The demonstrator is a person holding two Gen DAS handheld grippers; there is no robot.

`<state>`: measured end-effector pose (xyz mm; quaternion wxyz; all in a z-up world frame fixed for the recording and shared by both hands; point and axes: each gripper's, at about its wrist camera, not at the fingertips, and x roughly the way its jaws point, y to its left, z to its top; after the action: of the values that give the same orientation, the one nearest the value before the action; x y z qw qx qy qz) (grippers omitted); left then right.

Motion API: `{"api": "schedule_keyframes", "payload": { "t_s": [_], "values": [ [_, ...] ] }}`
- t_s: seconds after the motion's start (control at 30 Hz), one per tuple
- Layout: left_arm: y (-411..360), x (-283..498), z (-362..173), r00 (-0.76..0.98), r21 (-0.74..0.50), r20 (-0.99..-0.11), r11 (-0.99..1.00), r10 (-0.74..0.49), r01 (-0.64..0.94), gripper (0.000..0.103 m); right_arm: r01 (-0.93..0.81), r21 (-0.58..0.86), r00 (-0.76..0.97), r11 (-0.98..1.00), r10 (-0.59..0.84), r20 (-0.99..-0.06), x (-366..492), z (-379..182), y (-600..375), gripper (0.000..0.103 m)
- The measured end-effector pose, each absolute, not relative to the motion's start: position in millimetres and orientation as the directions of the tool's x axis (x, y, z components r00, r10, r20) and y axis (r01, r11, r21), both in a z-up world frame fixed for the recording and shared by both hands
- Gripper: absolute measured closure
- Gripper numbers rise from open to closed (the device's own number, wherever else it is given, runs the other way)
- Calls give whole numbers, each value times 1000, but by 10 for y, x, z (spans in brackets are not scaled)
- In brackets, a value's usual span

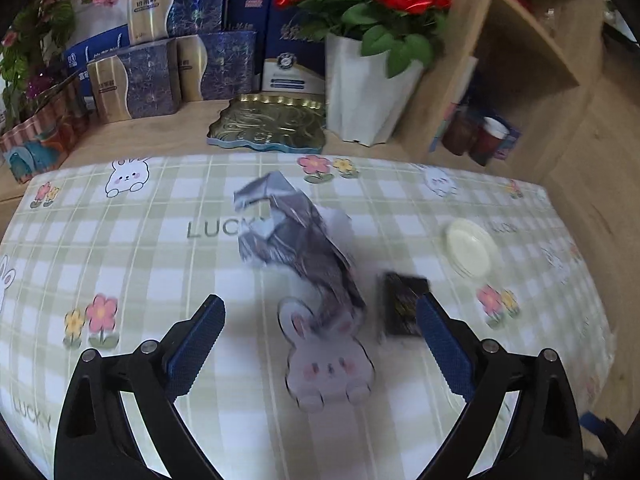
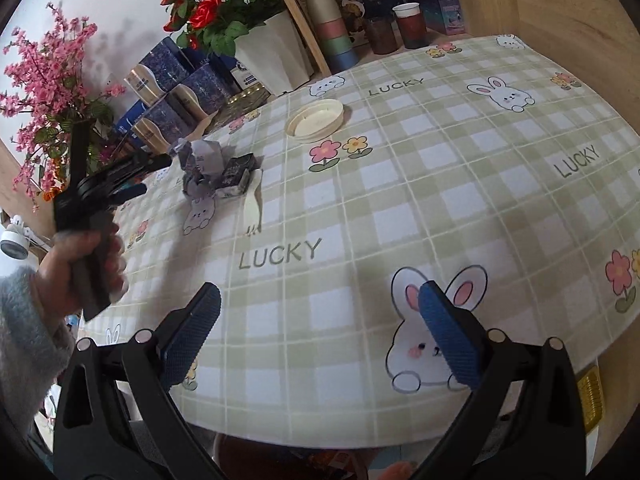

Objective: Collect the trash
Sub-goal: 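Reach the left tool to the crumpled grey paper and grasp it, then grasp the black Face packet with the right tool while the left tool holds the paper, then carry the paper and black packet over the pot with both tools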

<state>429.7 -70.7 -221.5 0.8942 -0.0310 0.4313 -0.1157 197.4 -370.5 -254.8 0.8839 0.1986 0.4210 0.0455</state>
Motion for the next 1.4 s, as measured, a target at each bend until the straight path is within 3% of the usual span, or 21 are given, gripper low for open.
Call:
{"api": "schedule_keyframes", "payload": {
  "t_s": [0.3, 0.33, 0.37, 0.4, 0.5, 0.6, 0.67, 0.8, 0.93, 1.17, 1.27, 1.4],
  "values": [
    [-837, 4891, -2564, 556, -101, -812, 982, -175, 160, 12, 76, 318, 598, 945, 213, -773, 2289, -2644, -3651, 6],
    [-859, 4895, -2582, 549, -85, -818, 979, -173, 183, 20, 73, 313, 597, 947, 210, -774, 2310, -2640, -3630, 6],
    [-879, 4895, -2603, 541, -60, -824, 975, -168, 212, 45, 62, 306, 598, 950, 210, -774, 2348, -2631, -3595, 6],
    [-890, 4883, -2620, 532, -39, -830, 970, -164, 239, 64, 40, 296, 597, 954, 214, -773, 2400, -2619, -3552, 6],
    [-795, 4760, -2621, 537, -16, -827, 961, -167, 275, 72, -48, 223, 588, 974, 208, -782, 2633, -2578, -3376, 6],
    [-584, 4585, -2605, 530, -67, -821, 958, -212, 279, 74, -120, 199, 585, 973, 231, -777, 2932, -2550, -3192, 7],
    [-419, 4456, -2579, 525, -108, -817, 957, -239, 268, 74, -139, 246, 564, 959, 281, -776, 3154, -2572, -3100, 18],
    [-20, 4140, -2466, 500, -236, -796, 935, -342, 264, 74, -152, 272, 518, 950, 310, -797, 3665, -2653, -2767, 21],
    [294, 3757, -2348, 506, -255, -780, 926, -368, 279, 74, -151, 215, 483, 965, 262, -836, 4117, -2749, -2362, 28],
    [826, 3099, -2256, 527, -348, -746, 913, -407, 213, 74, -165, 5, 472, 986, 83, -878, 4532, -2922, -1944, 28],
    [982, 2842, -2279, 529, -431, -719, 886, -452, 171, 74, -137, -1, 491, 991, 67, -869, 4499, -2936, -1931, 50],
    [1085, 2515, -2289, 551, -457, -701, 878, -453, 140, 74, -138, 63, 539, 988, 129, -833, 4252, -2832, -1899, 56]
  ]
}}
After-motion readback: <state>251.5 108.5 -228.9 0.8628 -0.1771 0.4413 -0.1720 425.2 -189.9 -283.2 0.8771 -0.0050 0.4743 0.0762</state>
